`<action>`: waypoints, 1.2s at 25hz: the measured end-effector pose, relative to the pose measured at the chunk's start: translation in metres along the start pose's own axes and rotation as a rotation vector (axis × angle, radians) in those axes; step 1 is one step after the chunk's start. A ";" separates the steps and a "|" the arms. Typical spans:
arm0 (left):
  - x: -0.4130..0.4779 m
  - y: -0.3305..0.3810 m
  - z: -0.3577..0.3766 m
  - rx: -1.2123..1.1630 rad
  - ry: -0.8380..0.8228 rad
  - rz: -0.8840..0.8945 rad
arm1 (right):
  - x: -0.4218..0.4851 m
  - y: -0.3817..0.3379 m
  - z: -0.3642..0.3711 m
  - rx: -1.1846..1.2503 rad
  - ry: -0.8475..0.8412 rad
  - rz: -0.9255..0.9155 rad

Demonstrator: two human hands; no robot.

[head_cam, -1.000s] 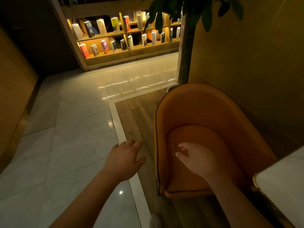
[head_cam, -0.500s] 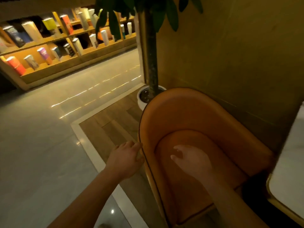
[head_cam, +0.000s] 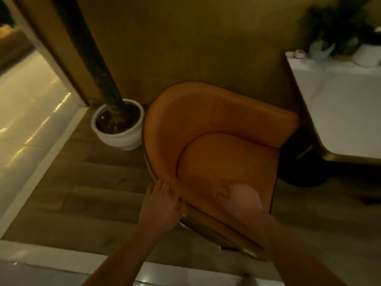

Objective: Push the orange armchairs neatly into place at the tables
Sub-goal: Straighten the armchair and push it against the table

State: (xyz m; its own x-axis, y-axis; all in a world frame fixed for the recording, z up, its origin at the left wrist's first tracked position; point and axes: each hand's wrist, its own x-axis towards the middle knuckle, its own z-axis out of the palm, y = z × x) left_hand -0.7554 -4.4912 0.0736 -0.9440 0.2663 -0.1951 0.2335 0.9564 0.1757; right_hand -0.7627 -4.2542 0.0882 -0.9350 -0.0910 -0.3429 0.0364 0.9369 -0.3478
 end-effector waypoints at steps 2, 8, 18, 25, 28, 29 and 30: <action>0.015 -0.012 0.018 0.075 -0.026 0.082 | -0.001 -0.006 0.029 0.006 0.028 0.081; 0.065 -0.025 0.064 0.169 0.005 0.193 | 0.004 0.013 0.103 0.041 0.103 0.207; 0.100 -0.034 0.110 0.315 0.126 0.171 | -0.002 0.047 0.168 -0.115 0.456 0.230; 0.103 -0.031 0.117 0.351 0.202 0.163 | 0.005 0.055 0.172 -0.212 0.550 0.125; 0.111 -0.023 0.117 0.339 0.202 0.141 | 0.011 0.066 0.164 -0.200 0.542 0.130; 0.114 -0.020 0.118 0.331 0.203 0.140 | 0.013 0.070 0.161 -0.205 0.549 0.134; 0.118 -0.015 0.118 0.321 0.211 0.142 | 0.016 0.076 0.158 -0.215 0.558 0.136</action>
State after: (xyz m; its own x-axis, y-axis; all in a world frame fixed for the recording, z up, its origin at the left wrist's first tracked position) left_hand -0.8427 -4.4601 -0.0660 -0.9163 0.4001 0.0176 0.3947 0.9096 -0.1300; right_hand -0.7198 -4.2377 -0.0813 -0.9728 0.1702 0.1572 0.1507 0.9801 -0.1289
